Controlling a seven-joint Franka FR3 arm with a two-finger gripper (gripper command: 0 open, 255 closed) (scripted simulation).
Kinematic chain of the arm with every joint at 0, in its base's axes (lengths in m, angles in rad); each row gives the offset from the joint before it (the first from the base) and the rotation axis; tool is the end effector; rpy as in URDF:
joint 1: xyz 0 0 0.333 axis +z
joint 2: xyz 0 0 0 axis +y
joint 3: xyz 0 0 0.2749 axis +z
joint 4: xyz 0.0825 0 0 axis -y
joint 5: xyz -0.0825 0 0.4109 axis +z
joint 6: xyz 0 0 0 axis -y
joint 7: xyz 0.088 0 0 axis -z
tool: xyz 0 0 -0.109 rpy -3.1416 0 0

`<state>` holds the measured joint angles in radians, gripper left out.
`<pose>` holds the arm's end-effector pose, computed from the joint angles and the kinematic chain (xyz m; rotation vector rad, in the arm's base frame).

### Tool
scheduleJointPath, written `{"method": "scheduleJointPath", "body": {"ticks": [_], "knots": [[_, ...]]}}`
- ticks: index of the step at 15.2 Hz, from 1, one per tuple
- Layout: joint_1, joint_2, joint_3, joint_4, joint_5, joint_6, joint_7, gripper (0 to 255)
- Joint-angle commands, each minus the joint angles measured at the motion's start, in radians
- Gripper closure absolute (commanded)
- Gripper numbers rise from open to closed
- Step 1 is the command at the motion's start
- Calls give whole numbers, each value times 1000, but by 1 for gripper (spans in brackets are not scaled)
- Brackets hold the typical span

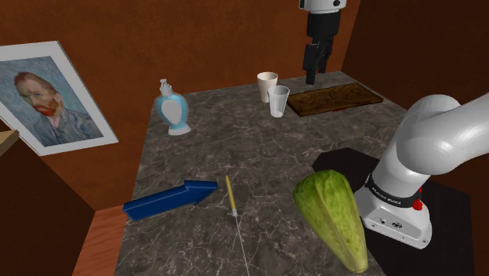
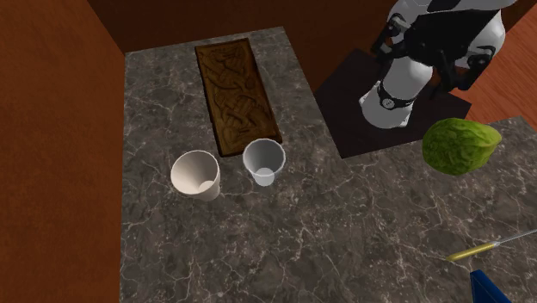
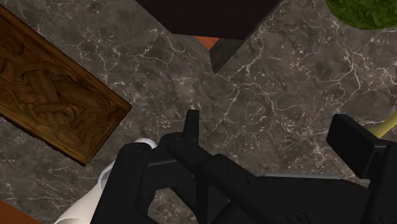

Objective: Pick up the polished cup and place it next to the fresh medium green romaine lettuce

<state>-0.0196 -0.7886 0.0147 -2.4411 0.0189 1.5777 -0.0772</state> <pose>0.3590 0.0007 0.5187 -3.1260 -0.1043 0.1164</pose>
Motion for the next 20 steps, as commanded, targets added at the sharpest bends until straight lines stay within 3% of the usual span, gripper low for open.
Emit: {"method": "scheduleJointPath", "body": {"ticks": [1,10,20], "knots": [[0,0,0,0,0,0,0,0],[-45,277,-41,48,-84,273,-44,0],[-87,621,-83,225,-153,494,-69,0]]}}
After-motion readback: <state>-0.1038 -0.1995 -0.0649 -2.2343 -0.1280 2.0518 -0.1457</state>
